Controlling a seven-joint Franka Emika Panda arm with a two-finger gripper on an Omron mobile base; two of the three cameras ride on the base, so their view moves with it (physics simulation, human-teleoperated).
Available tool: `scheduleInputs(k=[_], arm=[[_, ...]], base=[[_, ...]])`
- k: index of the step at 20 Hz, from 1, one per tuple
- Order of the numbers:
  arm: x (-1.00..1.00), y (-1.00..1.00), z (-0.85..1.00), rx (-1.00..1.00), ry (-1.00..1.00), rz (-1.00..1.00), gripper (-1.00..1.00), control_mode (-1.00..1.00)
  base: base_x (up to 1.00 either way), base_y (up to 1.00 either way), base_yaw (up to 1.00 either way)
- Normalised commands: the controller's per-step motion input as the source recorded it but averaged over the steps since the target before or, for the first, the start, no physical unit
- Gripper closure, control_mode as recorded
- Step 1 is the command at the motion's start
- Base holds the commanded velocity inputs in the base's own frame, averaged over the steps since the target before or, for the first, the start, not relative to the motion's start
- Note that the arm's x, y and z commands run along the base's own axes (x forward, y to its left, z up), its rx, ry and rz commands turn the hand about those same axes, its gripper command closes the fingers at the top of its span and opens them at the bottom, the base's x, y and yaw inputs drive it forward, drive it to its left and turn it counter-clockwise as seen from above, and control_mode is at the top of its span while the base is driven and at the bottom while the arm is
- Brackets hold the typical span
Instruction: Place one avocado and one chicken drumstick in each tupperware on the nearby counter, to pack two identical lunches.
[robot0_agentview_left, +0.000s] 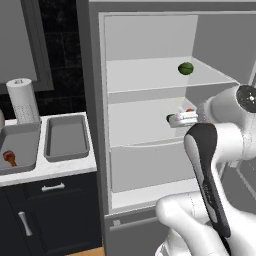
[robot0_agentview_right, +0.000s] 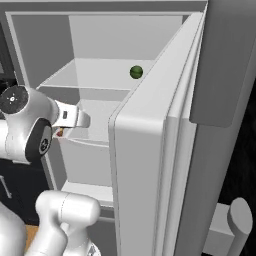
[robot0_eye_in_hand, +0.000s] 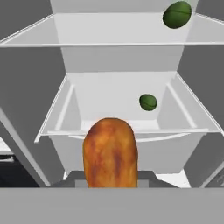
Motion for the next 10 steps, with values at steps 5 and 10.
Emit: scheduleInputs(k=[5, 10], arm=[[-0.76, -0.07, 0.38, 0.01, 0.09, 0.00, 1.00, -1.00], [-0.75, 0.00, 0.10, 0.00, -0.01, 0.00, 1.00, -1.00]], base=[[0.00, 0.00, 0.00], [0.00, 0.00, 0.00]])
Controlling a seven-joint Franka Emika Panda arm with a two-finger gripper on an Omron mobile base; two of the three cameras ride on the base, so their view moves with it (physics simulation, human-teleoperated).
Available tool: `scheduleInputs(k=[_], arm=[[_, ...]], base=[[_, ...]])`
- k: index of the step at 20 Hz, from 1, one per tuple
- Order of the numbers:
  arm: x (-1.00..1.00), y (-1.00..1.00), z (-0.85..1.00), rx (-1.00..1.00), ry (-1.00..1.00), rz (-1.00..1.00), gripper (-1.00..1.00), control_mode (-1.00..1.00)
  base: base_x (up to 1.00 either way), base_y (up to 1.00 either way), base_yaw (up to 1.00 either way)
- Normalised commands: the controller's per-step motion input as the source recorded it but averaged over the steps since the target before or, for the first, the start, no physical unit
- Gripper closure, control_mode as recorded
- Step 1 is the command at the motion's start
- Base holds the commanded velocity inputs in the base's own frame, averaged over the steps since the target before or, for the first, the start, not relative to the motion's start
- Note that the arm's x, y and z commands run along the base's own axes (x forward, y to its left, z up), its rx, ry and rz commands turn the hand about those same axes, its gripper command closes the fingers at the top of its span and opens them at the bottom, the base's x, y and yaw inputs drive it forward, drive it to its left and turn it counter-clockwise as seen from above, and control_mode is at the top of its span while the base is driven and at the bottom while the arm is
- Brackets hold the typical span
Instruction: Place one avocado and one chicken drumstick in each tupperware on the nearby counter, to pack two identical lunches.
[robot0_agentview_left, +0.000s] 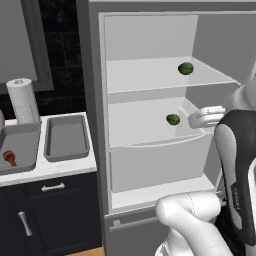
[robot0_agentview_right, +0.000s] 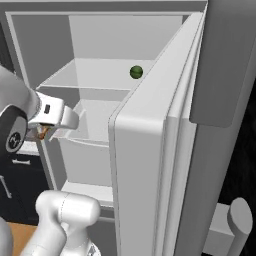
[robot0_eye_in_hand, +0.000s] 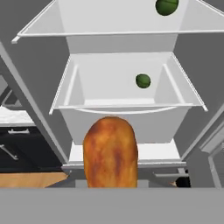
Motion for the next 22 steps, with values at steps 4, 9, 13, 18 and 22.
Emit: scheduleInputs(k=[4, 9, 13, 18, 22], arm=[[-0.91, 0.06, 0.02, 0.00, -0.03, 0.00, 1.00, -1.00], [0.00, 0.00, 0.00, 0.00, 0.00, 0.00, 1.00, 1.00], [0.00, 0.00, 0.00, 0.00, 0.00, 0.00, 1.00, 1.00], [0.00, 0.00, 0.00, 0.00, 0.00, 0.00, 1.00, 1.00], [0.00, 0.00, 0.00, 0.00, 0.00, 0.00, 1.00, 1.00]], base=[[0.00, 0.00, 0.00], [-0.92, 0.92, 0.03], [-0.13, 1.00, 0.00], [0.21, 1.00, -0.01], [0.71, 1.00, -0.08]])
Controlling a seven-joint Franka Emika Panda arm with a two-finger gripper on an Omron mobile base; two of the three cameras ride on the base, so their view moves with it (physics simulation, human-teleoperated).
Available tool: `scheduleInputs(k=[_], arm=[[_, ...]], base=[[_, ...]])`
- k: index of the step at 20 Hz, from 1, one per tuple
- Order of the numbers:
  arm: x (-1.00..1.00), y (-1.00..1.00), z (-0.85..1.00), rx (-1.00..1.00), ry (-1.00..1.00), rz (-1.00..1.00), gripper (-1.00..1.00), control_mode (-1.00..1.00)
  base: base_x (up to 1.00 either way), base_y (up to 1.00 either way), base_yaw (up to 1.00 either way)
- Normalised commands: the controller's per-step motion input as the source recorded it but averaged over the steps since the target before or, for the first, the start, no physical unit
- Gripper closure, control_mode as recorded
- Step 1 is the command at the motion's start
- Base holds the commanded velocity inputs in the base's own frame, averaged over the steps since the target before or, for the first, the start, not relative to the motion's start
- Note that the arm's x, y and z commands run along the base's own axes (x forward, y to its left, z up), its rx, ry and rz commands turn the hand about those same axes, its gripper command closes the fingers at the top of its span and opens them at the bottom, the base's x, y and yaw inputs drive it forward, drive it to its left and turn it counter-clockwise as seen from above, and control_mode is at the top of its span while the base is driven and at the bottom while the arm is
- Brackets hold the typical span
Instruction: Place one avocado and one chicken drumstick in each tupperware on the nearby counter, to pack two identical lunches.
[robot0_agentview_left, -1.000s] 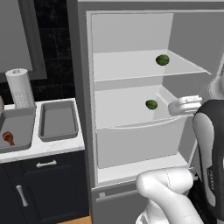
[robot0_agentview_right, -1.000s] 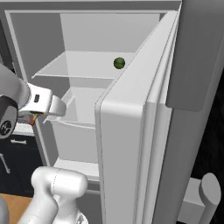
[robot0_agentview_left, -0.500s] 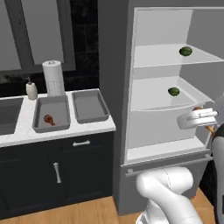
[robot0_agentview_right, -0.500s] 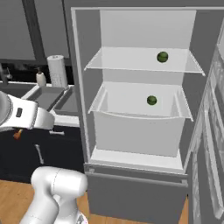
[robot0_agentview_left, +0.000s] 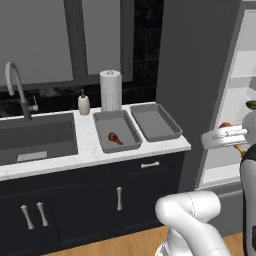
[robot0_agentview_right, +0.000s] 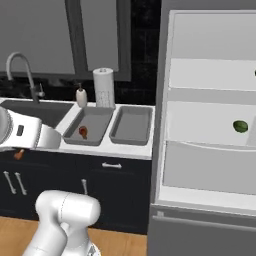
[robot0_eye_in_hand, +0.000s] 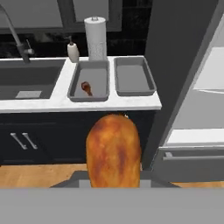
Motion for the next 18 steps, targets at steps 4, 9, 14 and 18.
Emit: scheduleInputs(k=[4, 9, 14, 18], arm=[[0.00, 0.00, 0.00, 0.00, 0.00, 0.00, 1.00, 1.00], [0.00, 0.00, 0.00, 0.00, 0.00, 0.00, 1.00, 1.00], [0.08, 0.00, -0.03, -0.01, 0.01, -0.02, 1.00, -1.00], [0.63, -0.21, -0.39, -0.08, 0.07, -0.07, 1.00, -1.00]], base=[[1.00, 0.60, -0.10], [0.88, -0.03, -0.10], [0.17, -0.06, -0.06], [0.00, 0.00, 0.00]])
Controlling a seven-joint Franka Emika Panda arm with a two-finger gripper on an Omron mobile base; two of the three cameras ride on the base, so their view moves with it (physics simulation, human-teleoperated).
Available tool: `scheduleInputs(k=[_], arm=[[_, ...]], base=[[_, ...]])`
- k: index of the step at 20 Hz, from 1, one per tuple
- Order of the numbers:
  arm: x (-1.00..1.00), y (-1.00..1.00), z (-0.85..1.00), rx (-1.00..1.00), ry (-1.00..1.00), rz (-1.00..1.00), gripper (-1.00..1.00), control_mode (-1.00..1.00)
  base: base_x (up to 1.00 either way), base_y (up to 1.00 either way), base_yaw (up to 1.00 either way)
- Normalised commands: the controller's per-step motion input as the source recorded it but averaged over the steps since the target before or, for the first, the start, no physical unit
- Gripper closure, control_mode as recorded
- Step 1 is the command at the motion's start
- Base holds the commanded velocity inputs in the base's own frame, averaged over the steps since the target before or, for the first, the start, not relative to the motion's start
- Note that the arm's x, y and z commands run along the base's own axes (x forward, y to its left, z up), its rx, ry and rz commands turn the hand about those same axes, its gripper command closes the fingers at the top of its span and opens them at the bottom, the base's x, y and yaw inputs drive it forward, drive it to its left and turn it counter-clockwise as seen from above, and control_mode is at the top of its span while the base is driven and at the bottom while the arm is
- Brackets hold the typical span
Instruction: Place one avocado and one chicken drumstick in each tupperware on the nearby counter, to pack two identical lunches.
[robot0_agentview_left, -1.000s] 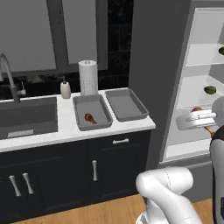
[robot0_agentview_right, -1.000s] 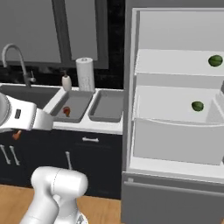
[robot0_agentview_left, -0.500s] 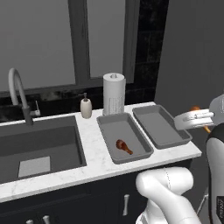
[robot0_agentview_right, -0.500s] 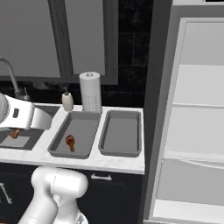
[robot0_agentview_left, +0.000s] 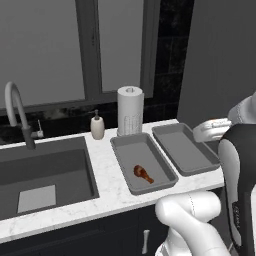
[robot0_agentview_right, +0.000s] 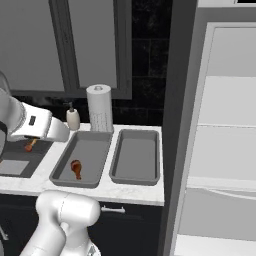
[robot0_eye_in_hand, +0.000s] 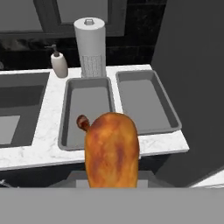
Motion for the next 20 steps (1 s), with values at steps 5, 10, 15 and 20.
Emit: scheduleInputs(k=[5, 10, 15, 20], arm=[[0.73, -0.29, -0.82, -0.19, 0.00, -0.03, 1.00, -1.00], [0.88, -0.34, -0.77, -0.13, 0.01, -0.01, 1.00, -1.00], [0.89, -0.29, -0.35, -0.01, 0.03, 0.00, 1.00, -1.00], [0.67, -0.01, -0.19, -0.09, 0.07, 0.00, 1.00, -1.00]], base=[[0.00, 0.00, 0.00], [0.00, 0.00, 0.00], [0.00, 0.00, 0.00], [0.00, 0.00, 0.00]])
